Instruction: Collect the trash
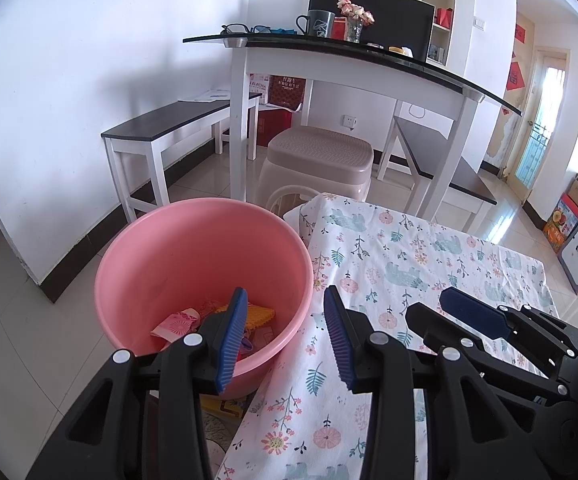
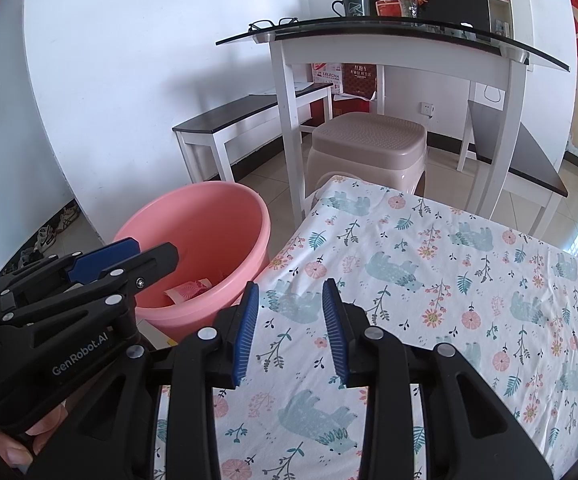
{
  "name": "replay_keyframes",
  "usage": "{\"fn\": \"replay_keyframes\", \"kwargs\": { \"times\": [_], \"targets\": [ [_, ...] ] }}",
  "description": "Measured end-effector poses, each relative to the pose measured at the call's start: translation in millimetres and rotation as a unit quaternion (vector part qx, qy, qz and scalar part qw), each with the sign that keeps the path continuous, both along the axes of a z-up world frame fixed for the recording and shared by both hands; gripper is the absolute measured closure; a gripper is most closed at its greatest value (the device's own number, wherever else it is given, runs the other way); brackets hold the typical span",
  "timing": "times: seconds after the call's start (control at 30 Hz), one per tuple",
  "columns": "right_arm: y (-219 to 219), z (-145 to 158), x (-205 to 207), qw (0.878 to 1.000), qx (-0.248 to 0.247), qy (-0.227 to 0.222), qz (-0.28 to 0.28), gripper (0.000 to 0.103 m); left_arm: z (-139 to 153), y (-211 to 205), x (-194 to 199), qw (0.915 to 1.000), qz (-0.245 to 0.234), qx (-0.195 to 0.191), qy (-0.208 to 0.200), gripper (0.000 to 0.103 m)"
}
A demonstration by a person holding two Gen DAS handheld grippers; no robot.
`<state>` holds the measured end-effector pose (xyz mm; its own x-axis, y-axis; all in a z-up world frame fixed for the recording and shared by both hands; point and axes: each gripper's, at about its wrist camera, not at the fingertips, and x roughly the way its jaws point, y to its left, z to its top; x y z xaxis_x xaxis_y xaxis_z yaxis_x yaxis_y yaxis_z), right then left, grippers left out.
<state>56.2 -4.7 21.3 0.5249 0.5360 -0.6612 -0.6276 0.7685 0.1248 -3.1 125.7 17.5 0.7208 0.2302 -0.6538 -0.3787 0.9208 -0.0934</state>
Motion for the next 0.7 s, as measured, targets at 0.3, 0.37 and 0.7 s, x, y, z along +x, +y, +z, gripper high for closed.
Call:
{"fn": "replay_keyframes", "kwargs": {
  "times": [0.3,0.37,0.7],
  "targets": [
    [-0.1,0.1,0.1,1.000,0.000,0.001,0.000,0.069,1.4,-1.3,-1.9,1.0000,-0.004,0.001,0.001,0.064],
    [-0.2,0.0,0.3,1.000,0.000,0.001,0.000,0.069,1.3,-2.3,-2.2,1.0000,-0.004,0.001,0.001,0.064],
    [0.1,-3.6,-3.8,1.000,-0.001,0.003,-0.001,0.069,-0.1,-3.5,-1.2,1.0000,-0.004,0.006,0.004,0.064]
  ]
}}
